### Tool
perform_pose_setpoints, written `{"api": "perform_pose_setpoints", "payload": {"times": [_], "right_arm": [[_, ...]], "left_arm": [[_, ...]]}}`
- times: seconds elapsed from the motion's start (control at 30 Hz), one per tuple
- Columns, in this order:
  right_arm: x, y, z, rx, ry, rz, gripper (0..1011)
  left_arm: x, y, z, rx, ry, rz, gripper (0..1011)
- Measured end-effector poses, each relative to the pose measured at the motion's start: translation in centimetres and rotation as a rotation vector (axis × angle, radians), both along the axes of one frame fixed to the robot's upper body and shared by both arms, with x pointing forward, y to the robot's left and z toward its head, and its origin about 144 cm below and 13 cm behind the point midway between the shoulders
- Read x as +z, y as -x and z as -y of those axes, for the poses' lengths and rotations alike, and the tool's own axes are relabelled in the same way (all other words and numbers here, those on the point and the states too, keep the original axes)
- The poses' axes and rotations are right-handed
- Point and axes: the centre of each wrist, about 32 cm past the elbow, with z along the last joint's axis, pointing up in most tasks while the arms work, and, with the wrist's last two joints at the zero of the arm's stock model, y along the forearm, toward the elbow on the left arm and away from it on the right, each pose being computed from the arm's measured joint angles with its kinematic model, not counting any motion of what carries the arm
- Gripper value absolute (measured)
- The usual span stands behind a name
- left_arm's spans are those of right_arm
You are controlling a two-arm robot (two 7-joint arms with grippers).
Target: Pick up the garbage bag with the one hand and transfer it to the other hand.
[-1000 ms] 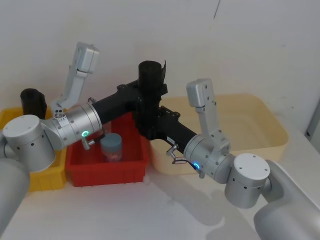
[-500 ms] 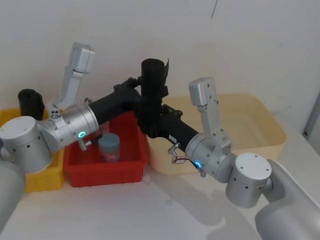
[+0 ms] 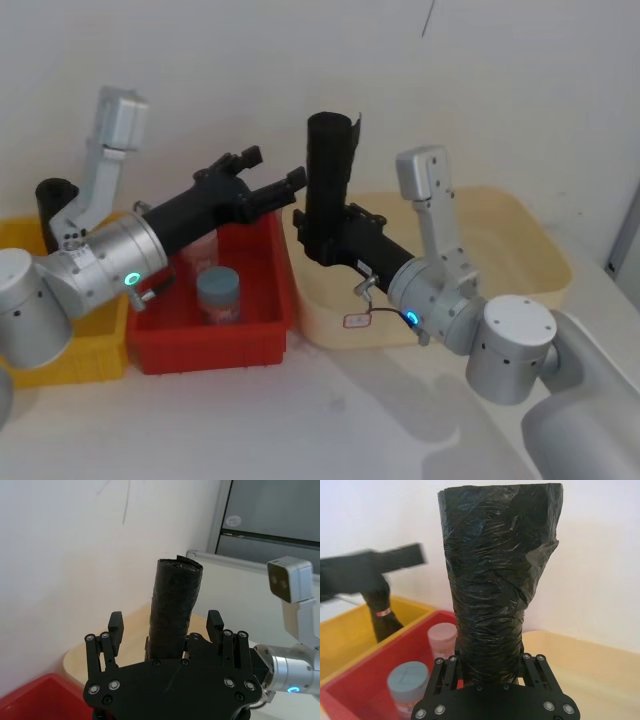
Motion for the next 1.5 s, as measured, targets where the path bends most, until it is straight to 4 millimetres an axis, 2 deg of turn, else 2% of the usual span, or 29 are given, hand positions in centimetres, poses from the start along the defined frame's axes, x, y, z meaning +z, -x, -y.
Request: {"api": "perform_pose_setpoints", "payload": {"times": [0.6, 1.03, 1.33, 1.5], "right_arm": [[0.3, -1.2, 2.9, -0.148, 0.014, -0.05, 533], [1.0, -1.5, 4.7, -0.225, 0.018, -0.048, 533], [1.3, -1.1, 5.0, -0.235, 0.017, -0.045, 533], [1.1, -0.7, 5.1, -0.237, 0.02, -0.053, 533]], "left_arm": [[1.2, 3.0, -3.5, 0.117, 0.05, 0.051, 1001], [1.4, 4.8, -5.2, 0.253, 0.021, 0.034, 1001], [0.7, 5.0, -5.6, 0.354, -0.022, -0.029, 1001], [-0.2, 4.3, -5.7, 0.399, -0.053, -0.09, 1002]]}}
